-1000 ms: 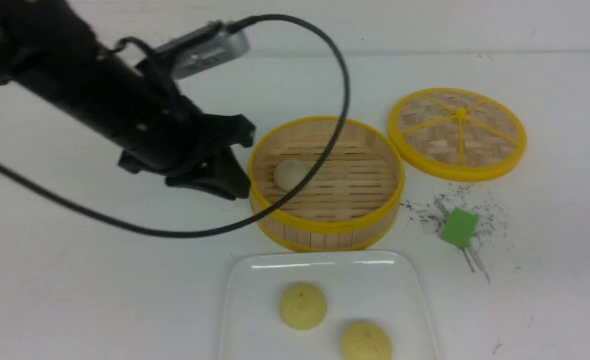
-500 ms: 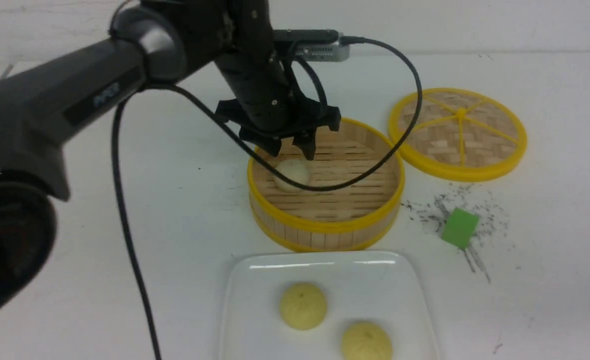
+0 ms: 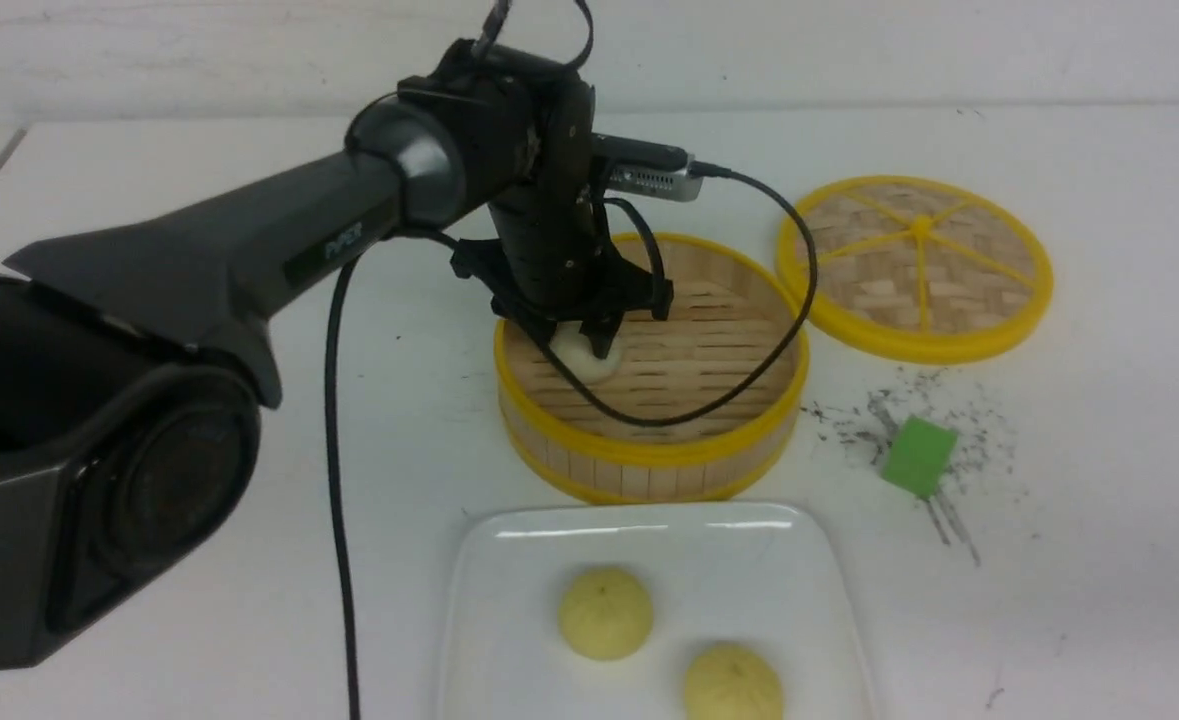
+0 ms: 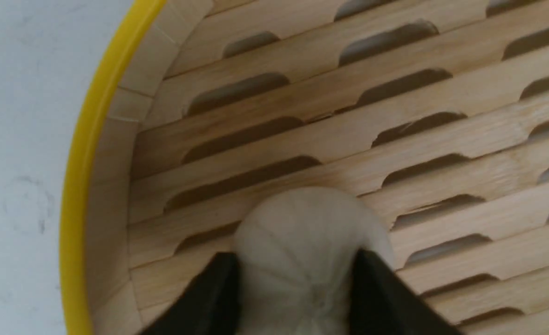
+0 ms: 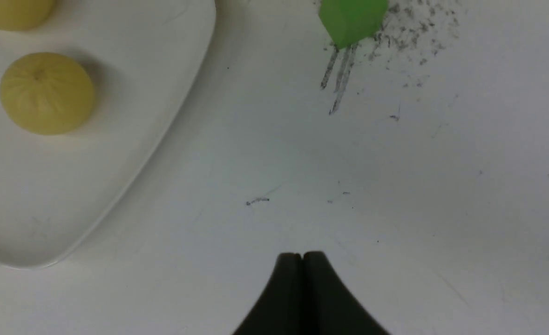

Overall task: Put the steamed buns into the plate on the white tablecloth.
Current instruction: 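Reach into the bamboo steamer and grasp a bun with the left gripper, then carry the bun from the bamboo steamer to the plate with the left gripper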

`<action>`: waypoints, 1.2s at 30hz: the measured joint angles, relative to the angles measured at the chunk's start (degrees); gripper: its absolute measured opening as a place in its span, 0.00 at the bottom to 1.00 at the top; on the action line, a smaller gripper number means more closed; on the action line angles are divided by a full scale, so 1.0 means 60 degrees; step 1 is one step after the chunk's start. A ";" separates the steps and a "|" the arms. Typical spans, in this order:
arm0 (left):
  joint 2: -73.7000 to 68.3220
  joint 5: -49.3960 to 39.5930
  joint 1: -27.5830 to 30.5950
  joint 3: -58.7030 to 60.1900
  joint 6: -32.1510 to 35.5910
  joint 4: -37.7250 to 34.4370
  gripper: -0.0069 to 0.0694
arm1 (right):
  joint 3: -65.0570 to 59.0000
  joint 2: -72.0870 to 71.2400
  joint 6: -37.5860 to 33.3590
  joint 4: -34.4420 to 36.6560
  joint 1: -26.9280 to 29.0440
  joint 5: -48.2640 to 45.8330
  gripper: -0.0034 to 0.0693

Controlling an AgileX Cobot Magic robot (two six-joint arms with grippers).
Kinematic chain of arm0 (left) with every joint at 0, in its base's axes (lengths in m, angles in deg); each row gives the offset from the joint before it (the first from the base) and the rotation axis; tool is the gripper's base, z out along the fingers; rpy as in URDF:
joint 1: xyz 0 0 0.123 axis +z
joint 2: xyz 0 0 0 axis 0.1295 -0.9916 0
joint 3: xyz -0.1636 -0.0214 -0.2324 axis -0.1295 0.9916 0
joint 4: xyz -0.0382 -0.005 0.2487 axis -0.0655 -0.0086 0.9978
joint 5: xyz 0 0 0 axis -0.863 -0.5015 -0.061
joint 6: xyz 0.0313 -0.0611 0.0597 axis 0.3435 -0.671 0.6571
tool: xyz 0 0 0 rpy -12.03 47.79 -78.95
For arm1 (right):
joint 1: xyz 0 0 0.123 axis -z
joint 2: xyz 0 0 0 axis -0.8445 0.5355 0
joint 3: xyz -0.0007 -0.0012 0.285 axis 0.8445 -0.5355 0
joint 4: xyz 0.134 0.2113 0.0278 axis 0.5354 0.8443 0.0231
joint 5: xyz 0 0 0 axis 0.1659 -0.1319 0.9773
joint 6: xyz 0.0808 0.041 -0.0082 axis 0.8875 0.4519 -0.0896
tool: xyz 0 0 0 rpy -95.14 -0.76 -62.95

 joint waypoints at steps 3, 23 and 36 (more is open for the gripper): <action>0.0000 -0.0090 0.0000 0.0000 -0.0402 -0.0046 0.26 | 0.0000 0.0000 0.0070 0.0000 0.0000 0.0000 0.04; 0.6017 -0.2532 0.0000 0.1077 0.0183 -0.0827 0.13 | 0.0000 0.0000 0.0070 0.0000 0.0000 0.0000 0.05; 0.7758 -0.1434 0.0000 0.8888 -0.0655 -0.2825 0.20 | 0.0000 0.0000 0.0182 0.0000 0.0000 0.0000 0.07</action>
